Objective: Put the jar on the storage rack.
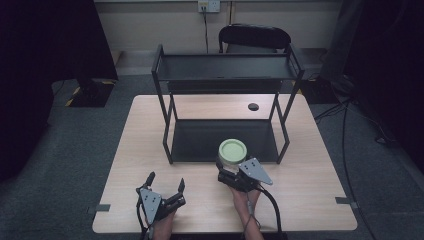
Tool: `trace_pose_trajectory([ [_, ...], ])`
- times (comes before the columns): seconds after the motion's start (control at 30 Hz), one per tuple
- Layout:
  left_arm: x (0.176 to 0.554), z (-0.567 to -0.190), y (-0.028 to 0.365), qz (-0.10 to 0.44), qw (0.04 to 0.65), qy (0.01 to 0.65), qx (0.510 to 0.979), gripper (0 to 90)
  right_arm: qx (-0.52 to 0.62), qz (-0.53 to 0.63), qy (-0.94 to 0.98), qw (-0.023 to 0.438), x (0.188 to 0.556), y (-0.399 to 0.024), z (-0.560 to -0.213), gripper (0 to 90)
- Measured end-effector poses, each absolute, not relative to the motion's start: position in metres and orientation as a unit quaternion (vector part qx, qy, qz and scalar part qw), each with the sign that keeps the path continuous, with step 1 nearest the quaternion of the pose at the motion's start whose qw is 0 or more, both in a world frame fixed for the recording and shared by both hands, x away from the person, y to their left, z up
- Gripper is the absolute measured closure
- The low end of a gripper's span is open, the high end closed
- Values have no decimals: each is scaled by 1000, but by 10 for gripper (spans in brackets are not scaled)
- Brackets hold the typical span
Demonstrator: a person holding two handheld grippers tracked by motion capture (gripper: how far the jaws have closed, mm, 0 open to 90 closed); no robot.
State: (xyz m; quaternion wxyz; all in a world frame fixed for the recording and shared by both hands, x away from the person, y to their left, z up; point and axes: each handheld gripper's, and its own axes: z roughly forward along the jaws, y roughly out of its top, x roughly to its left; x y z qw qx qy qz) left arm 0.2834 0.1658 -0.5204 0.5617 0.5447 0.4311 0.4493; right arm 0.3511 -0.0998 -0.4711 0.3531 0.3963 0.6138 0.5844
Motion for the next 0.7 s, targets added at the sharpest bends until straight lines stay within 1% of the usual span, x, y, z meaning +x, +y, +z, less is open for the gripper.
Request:
trace_pose_trajectory([
  [0.1, 283, -520, 166, 449, 562, 431, 545, 21, 403, 585, 611, 349, 353, -100, -471, 112],
  [0.5, 283, -520, 166, 449, 562, 431, 545, 22, 390, 579, 618, 361, 360, -95, -463, 111],
  [0.7, 283, -520, 166, 449, 562, 431, 545, 22, 382, 580, 623, 360, 364, -93, -461, 111],
])
